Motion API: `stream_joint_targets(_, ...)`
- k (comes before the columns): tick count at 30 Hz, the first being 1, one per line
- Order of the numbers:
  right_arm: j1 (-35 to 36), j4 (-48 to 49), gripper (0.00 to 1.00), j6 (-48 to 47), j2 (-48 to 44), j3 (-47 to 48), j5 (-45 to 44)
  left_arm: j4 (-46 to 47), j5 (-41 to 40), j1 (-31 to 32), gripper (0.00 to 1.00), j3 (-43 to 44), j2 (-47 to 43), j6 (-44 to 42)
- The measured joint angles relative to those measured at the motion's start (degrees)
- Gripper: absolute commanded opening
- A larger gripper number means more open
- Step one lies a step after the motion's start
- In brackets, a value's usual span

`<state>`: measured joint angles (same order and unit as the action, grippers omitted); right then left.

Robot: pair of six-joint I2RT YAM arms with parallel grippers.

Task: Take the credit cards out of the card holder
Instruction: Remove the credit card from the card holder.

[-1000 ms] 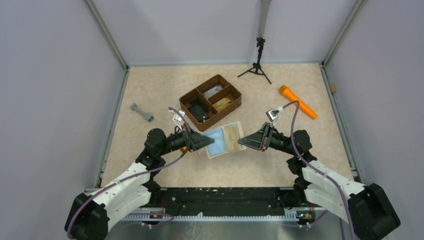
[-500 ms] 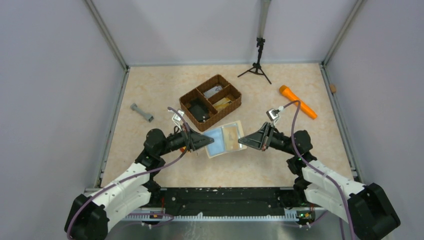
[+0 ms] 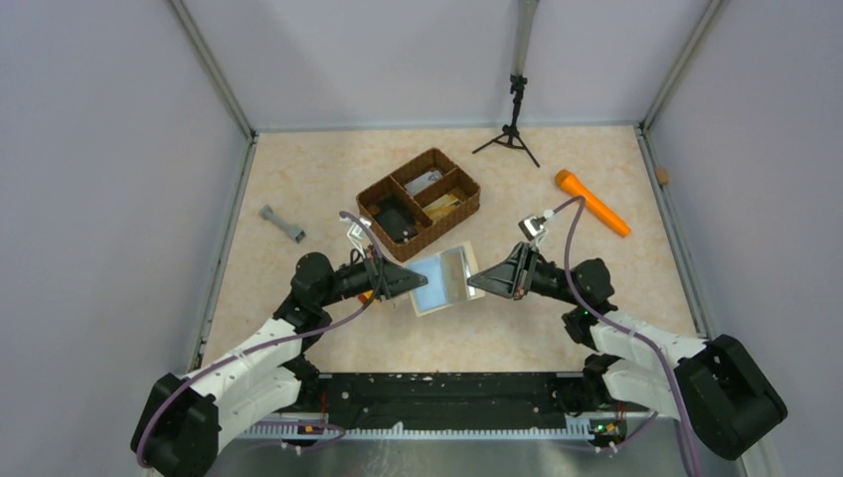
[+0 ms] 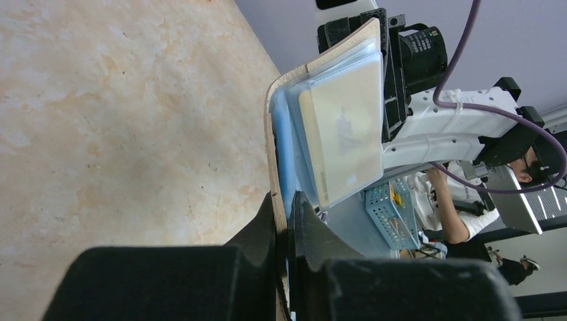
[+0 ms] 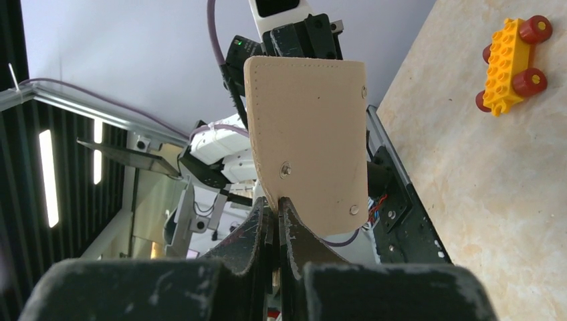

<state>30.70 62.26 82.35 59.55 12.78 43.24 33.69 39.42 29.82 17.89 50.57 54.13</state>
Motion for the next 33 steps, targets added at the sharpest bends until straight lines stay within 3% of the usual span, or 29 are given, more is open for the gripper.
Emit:
stream_joint_targets(7,1.46,-1.33,0.0,-1.73,0.15,0.33,-0.33,0.81,0.57,0.0,0.0,0.02,0.46,0.02)
stream_joint_targets(12,1.95,-10.08,0.0,-6.69,-2.25,2.47,-1.31,1.11,0.85,0.0,0.0,0.02,0.72,0.31)
stream_joint_targets(15,2.21,-19.63,0.16,-11.89,-6.03,4.68,-3.04,1.16,0.72,0.0,0.0,0.02,0.7,0.31)
stream_joint_targets(20,2.29,-30.62,0.23,-19.02,-11.06,7.3,-5.75,1.16,0.7,0.0,0.0,0.22,0.68,0.26)
stream_joint_targets(25,2.29,-31.69,0.19,-19.54,-10.34,7.28,-5.55,1.18,0.79,0.0,0.0,0.28,0.68,0.28)
stream_joint_targets(29,2.29,-31.54,0.32,-19.19,-9.81,7.28,-5.35,1.11,0.83,0.0,0.0,0.28,0.42,0.31)
stream_joint_targets(33,2.29,-30.45,0.31,-18.53,-9.64,7.23,-4.7,0.92,0.81,0.0,0.0,0.28,-0.9,0.24)
